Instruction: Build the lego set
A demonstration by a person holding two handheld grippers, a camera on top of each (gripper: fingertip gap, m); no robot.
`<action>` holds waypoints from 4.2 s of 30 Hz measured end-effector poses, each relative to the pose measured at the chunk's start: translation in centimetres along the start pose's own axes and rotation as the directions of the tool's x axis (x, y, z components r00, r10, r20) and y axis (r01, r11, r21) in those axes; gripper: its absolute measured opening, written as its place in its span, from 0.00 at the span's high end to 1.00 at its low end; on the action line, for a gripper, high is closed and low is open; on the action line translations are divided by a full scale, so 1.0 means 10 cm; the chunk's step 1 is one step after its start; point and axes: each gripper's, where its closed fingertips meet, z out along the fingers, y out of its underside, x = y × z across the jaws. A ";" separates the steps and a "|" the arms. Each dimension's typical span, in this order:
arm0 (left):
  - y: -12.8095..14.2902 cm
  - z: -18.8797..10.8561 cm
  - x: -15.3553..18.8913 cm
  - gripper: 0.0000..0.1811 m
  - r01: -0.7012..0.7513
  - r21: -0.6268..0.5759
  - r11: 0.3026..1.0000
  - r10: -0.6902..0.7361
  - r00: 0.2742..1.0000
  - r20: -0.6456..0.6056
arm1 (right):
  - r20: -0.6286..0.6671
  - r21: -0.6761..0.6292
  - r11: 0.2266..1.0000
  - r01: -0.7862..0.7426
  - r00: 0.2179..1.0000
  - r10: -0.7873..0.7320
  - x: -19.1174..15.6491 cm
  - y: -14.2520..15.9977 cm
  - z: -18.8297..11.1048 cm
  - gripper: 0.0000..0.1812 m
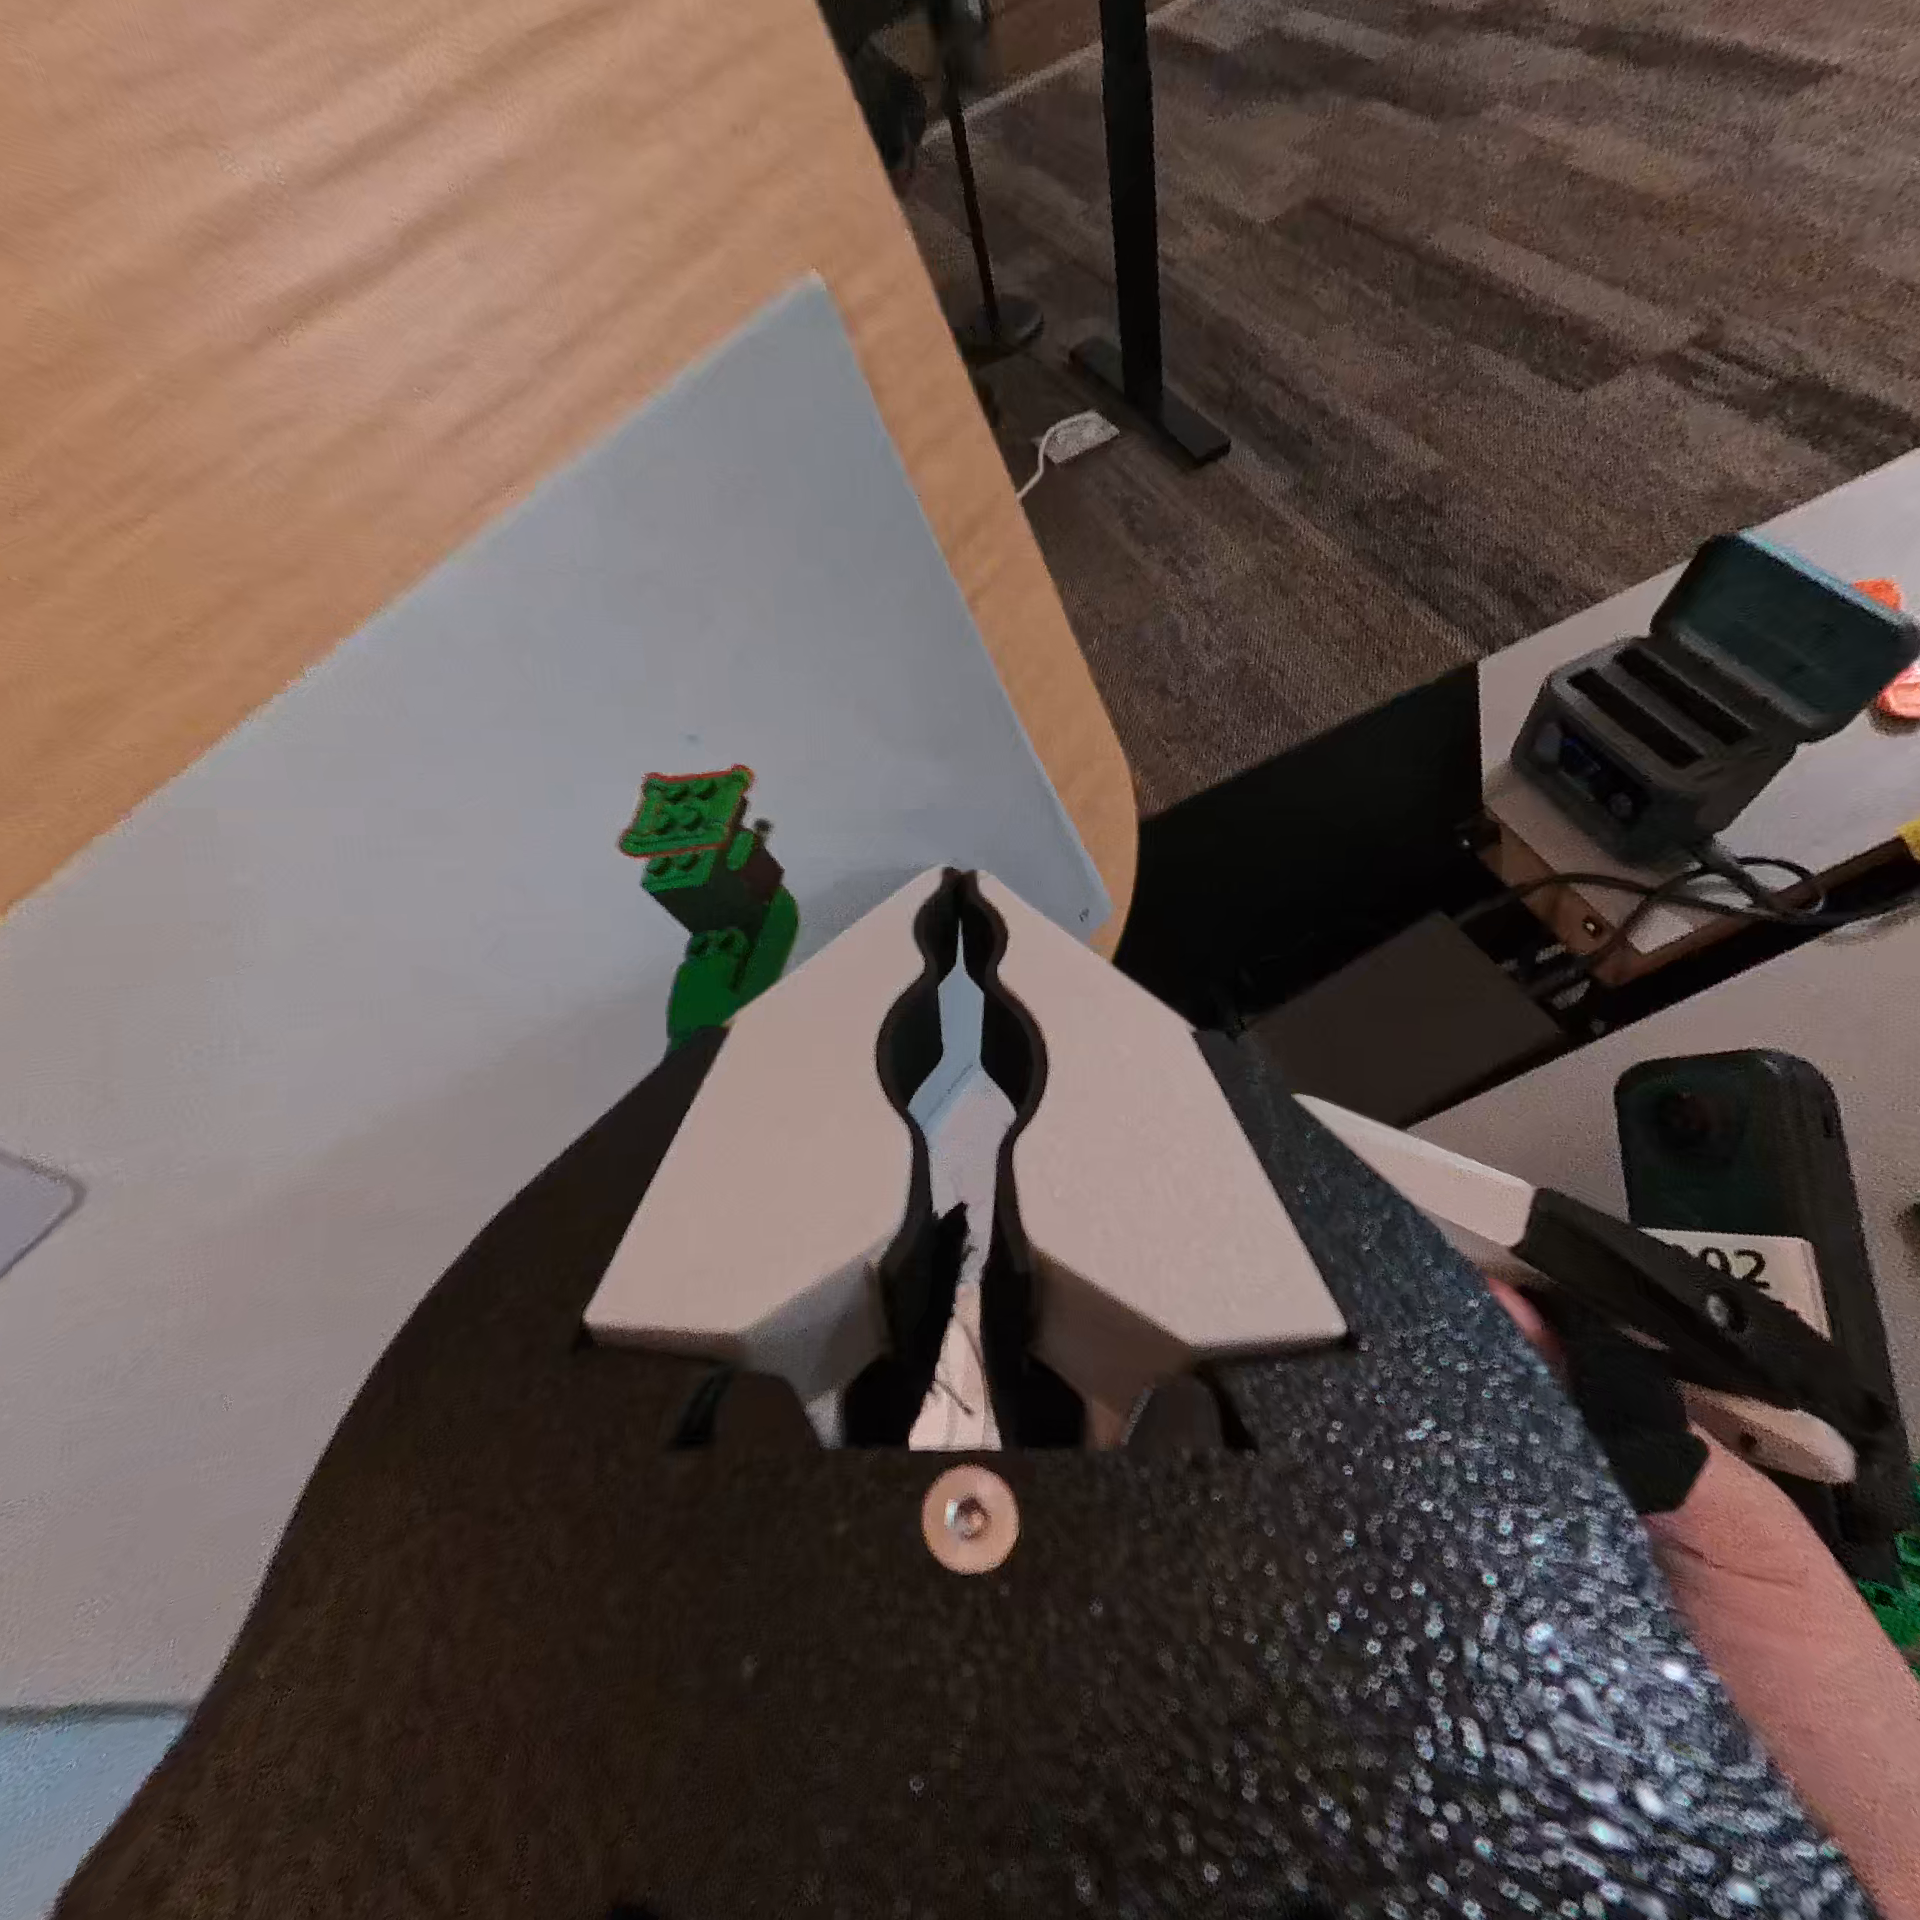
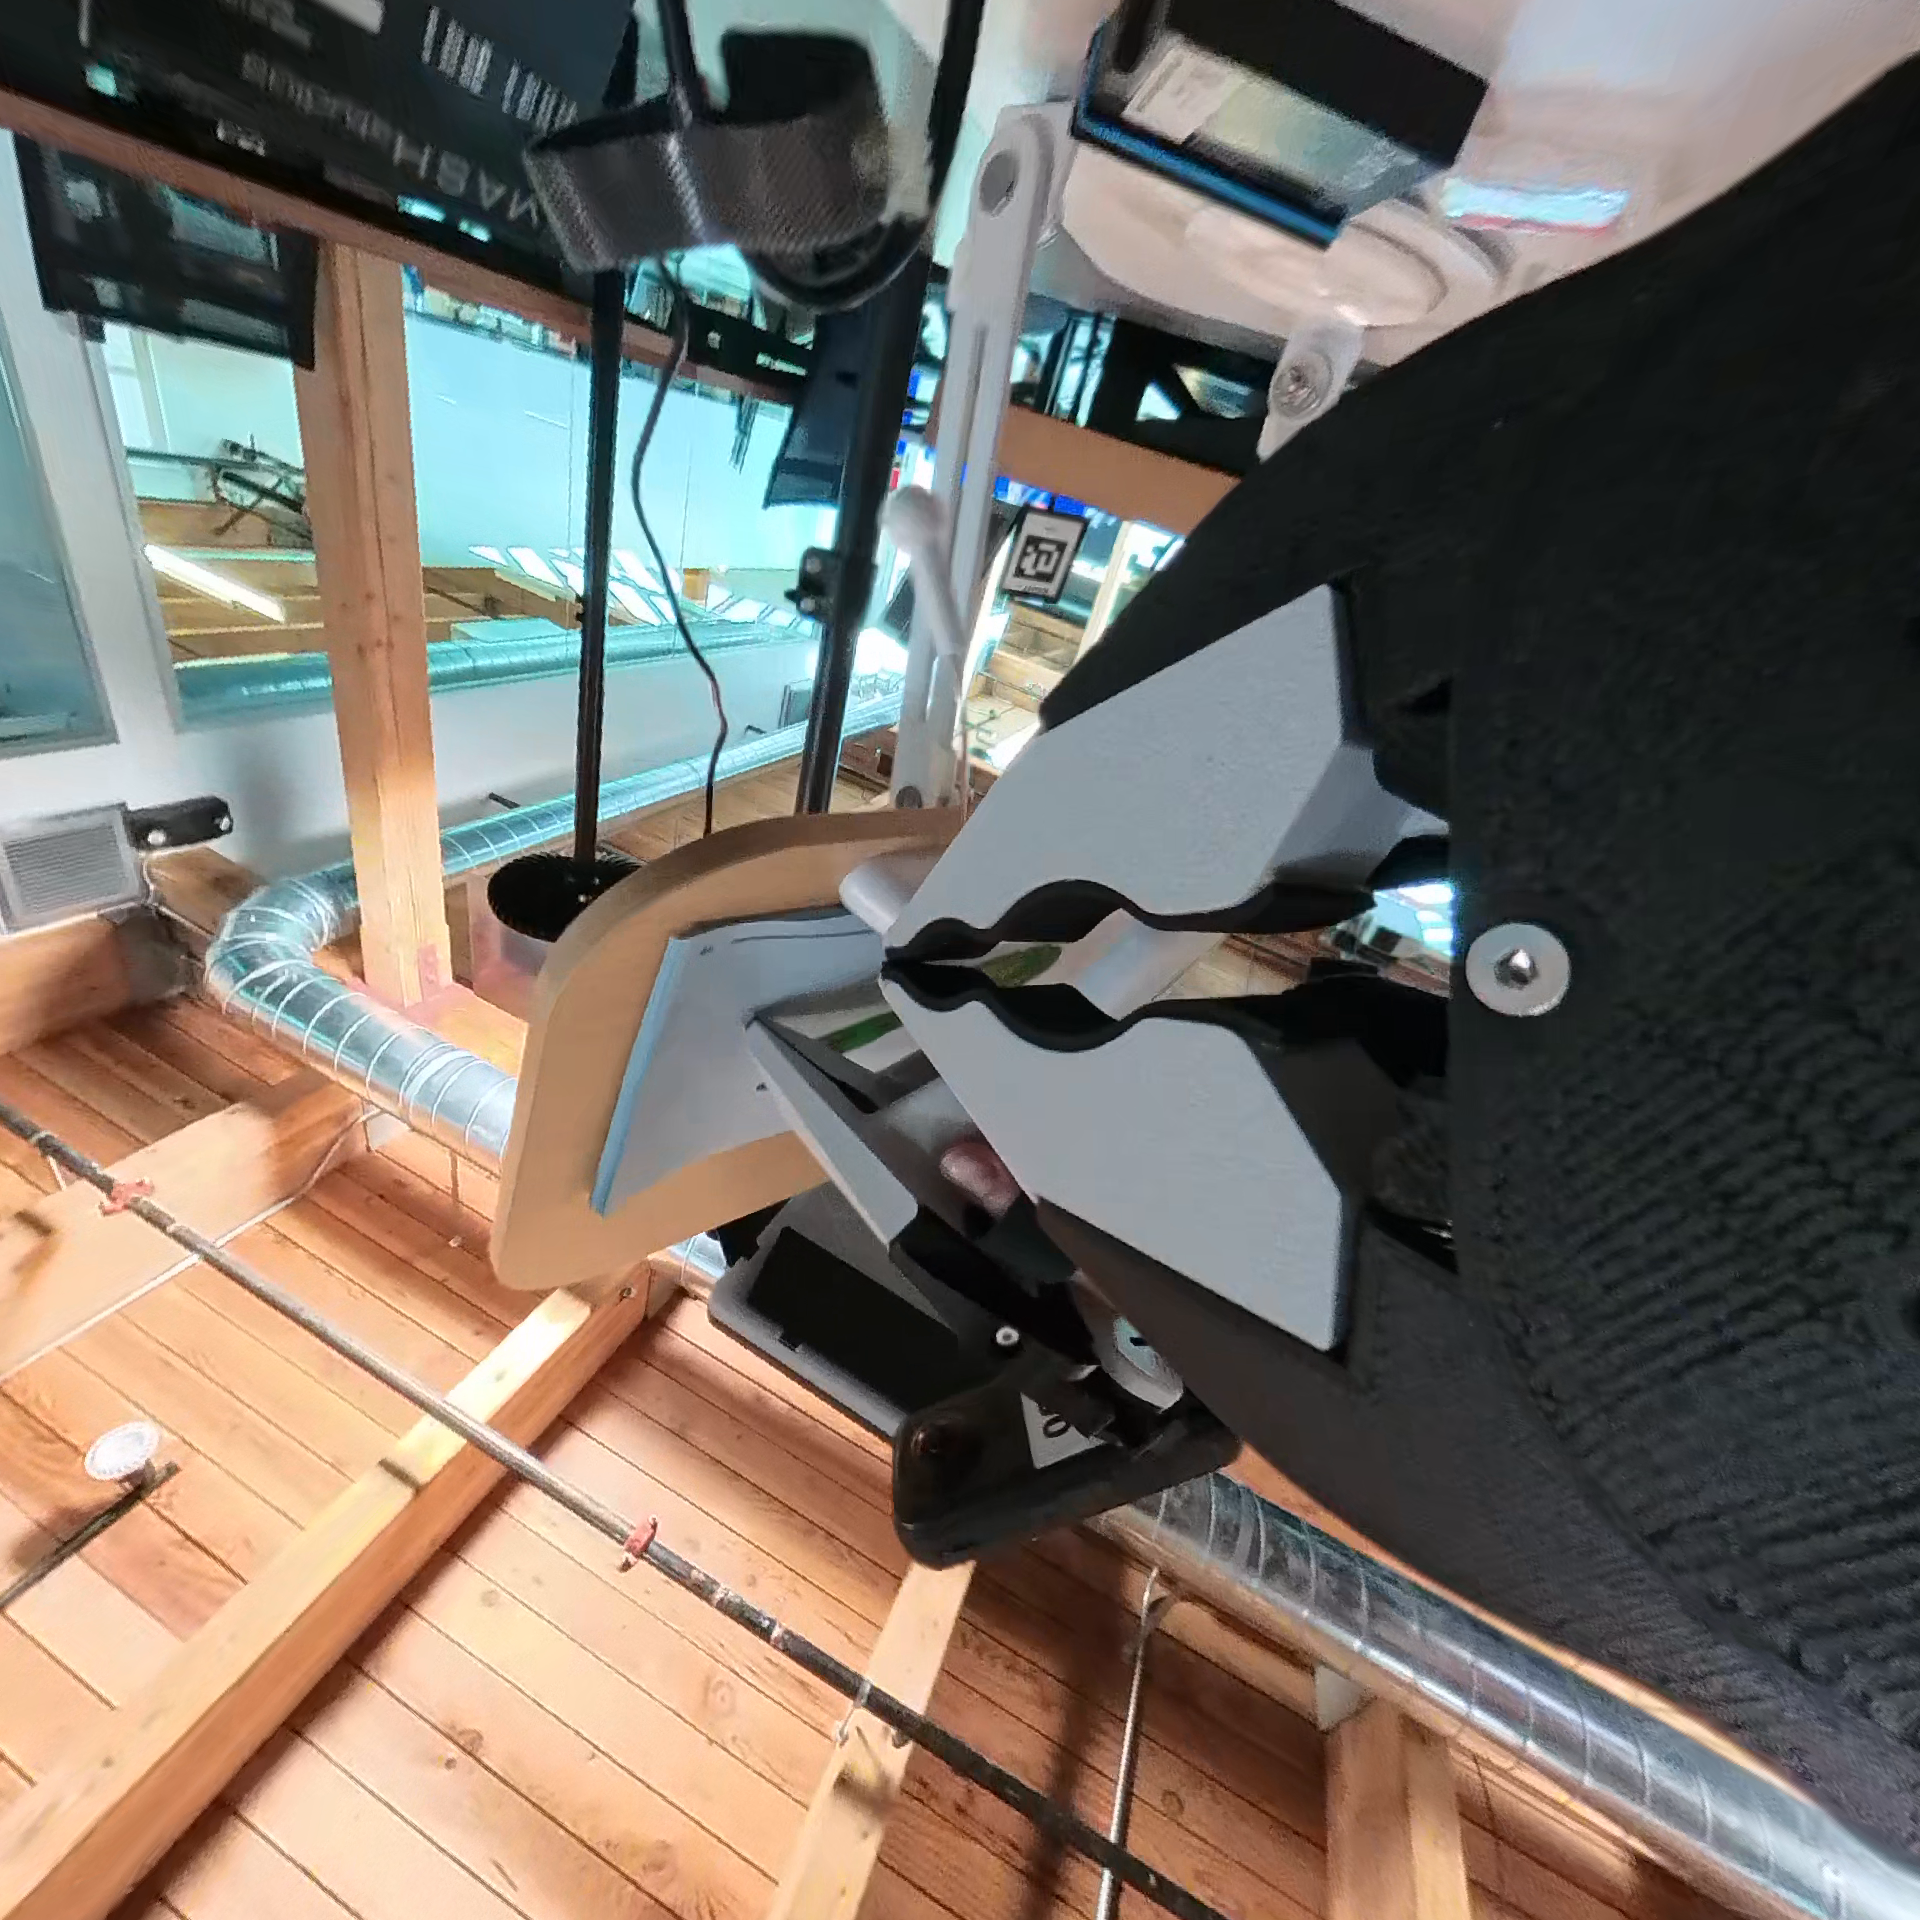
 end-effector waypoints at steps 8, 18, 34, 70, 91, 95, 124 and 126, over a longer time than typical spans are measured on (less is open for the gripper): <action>0.05 0.05 0.02 1.00 -0.068 -0.033 0.997 0.069 0.997 0.035 | -0.128 0.101 0.946 -0.308 0.939 0.320 0.33 0.17 -0.17 0.60; -0.03 -0.02 -0.13 1.00 -0.089 -0.043 0.995 0.093 0.988 0.122 | 0.092 0.170 0.920 -0.354 0.935 0.343 0.25 -0.05 0.17 1.00; -0.04 -0.01 -0.11 1.00 -0.124 -0.098 0.987 0.136 0.981 0.135 | 0.011 -0.210 0.721 0.660 0.739 -0.673 -0.12 -0.05 0.32 1.00; 1.32 -2.13 1.45 1.00 0.046 0.691 0.722 -0.211 0.965 0.157 | -0.027 -0.235 0.014 0.972 0.008 -1.000 -2.92 -0.13 -2.76 0.81; 1.28 -2.02 2.00 1.00 0.015 0.708 0.706 -0.023 1.000 0.002 | 0.027 -0.275 -0.159 0.948 -0.158 -0.987 -2.32 -0.12 -3.25 0.83; 1.28 -1.99 2.03 1.00 0.084 0.706 0.704 -0.059 0.996 -0.060 | -0.023 -0.246 -0.197 0.949 -0.209 -0.978 -2.37 -0.17 -3.23 0.75; 1.26 -1.97 2.10 1.00 0.112 0.705 0.700 -0.054 0.993 -0.104 | 0.077 -0.328 -0.025 0.944 0.000 -0.997 -2.07 0.20 -3.19 0.77; 1.26 -1.97 2.10 1.00 0.116 0.705 0.700 -0.057 0.993 -0.107 | 0.074 -0.334 -0.029 0.942 -0.004 -0.997 -2.05 0.19 -3.19 0.77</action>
